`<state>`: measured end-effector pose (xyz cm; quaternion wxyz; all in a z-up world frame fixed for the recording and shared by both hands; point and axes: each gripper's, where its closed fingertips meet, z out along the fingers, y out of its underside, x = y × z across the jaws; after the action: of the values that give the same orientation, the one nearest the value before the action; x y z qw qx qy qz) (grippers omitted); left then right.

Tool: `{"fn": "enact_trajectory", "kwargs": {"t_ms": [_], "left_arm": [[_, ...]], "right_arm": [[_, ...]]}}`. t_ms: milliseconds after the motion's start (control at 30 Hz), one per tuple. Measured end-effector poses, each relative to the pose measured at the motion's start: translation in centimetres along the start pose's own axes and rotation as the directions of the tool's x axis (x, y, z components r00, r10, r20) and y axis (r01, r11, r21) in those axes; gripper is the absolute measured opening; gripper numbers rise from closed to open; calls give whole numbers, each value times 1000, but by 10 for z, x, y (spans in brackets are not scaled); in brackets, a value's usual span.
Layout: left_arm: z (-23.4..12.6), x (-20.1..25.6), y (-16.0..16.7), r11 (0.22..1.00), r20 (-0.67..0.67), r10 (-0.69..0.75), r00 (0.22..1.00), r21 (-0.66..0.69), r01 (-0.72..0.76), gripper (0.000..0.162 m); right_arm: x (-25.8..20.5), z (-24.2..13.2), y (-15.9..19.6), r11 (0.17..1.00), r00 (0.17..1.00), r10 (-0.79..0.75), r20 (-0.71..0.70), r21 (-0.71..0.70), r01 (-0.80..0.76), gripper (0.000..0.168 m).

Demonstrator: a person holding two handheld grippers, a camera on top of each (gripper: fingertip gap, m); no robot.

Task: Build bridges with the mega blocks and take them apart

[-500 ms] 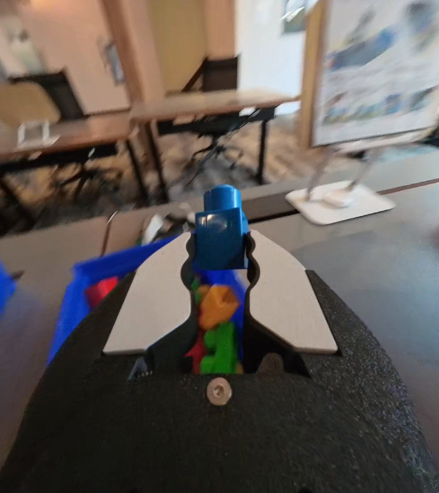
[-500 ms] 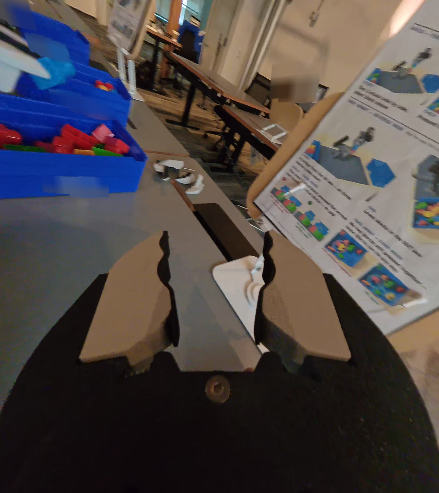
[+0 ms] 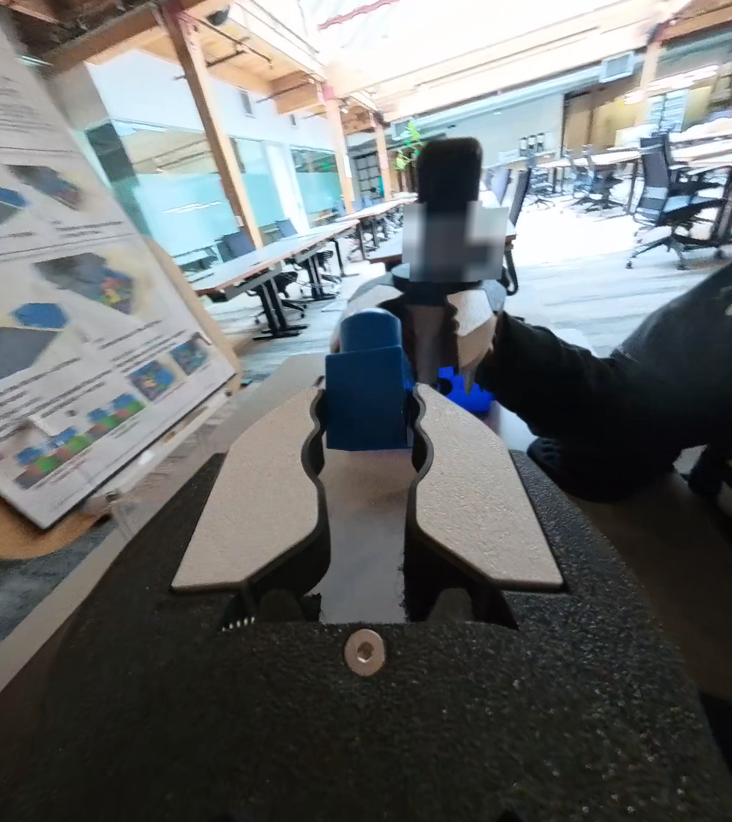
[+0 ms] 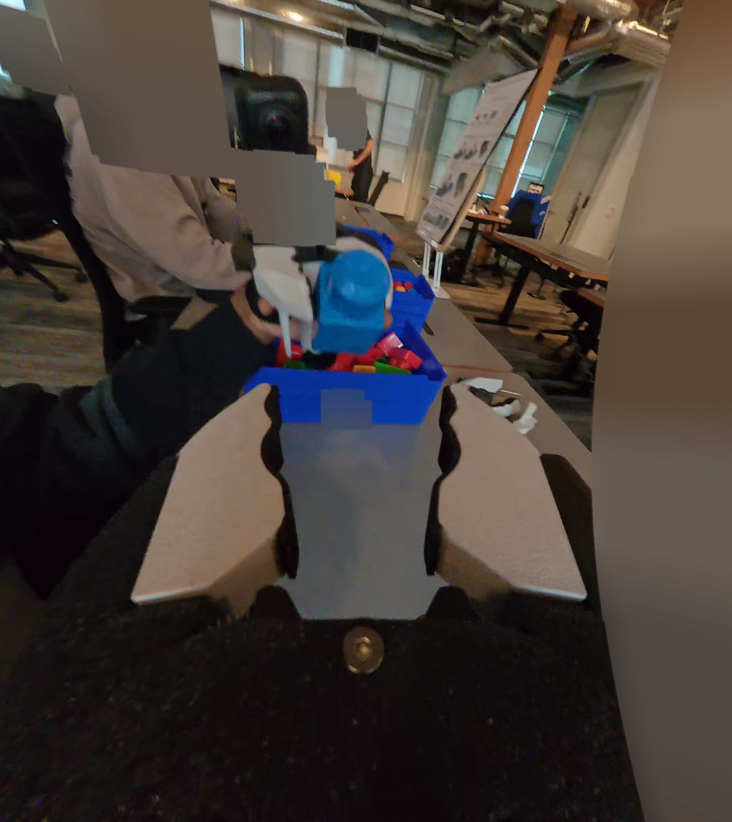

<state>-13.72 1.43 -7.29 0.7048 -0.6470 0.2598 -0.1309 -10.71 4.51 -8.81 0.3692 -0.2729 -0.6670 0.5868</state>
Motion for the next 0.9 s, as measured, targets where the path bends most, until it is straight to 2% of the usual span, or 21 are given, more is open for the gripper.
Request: {"fn": "enact_trajectory", "kwargs": {"t_ms": [100, 200, 300, 467, 567, 667, 700, 800, 900], "left_arm": [[21, 10, 10, 999, -53, 4, 999, -52, -7, 36], [31, 17, 15, 997, -85, 11, 996, -79, -18, 36], [33, 18, 21, 993, -91, 24, 996, -111, -34, 36], [36, 25, 25, 989, -120, 36, 992, -135, -52, 36], [39, 26, 28, 986, -124, 46, 991, -153, -65, 36], [39, 26, 29, 986, -116, 28, 993, -161, -47, 37], [38, 25, 33, 982, -105, 25, 994, -186, -44, 41], [28, 11, 41, 965, -18, 27, 999, -261, -31, 66], [12, -12, 31, 970, 128, -8, 992, -238, 39, 68]], "right_arm": [[-4, 0, -4, 1000, 1000, 11, 20, 19, -11, 66], [-3, 0, 3, 999, 1000, -12, 7, -37, 12, 59], [-4, 0, 5, 998, 1000, -26, 9, -55, 27, 52], [-9, 4, 9, 997, 999, -16, 40, -73, 19, 50], [-14, 4, 7, 998, 998, -18, 67, -66, 23, 33], [-15, 3, 8, 995, 998, -29, 60, -93, 34, 32], [-14, 2, 10, 992, 998, -43, 54, -113, 49, 32], [-17, -1, 21, 976, 996, -63, 69, -205, 76, 32], [-23, 0, 49, 921, 989, -90, 117, -368, 127, 32]]}}
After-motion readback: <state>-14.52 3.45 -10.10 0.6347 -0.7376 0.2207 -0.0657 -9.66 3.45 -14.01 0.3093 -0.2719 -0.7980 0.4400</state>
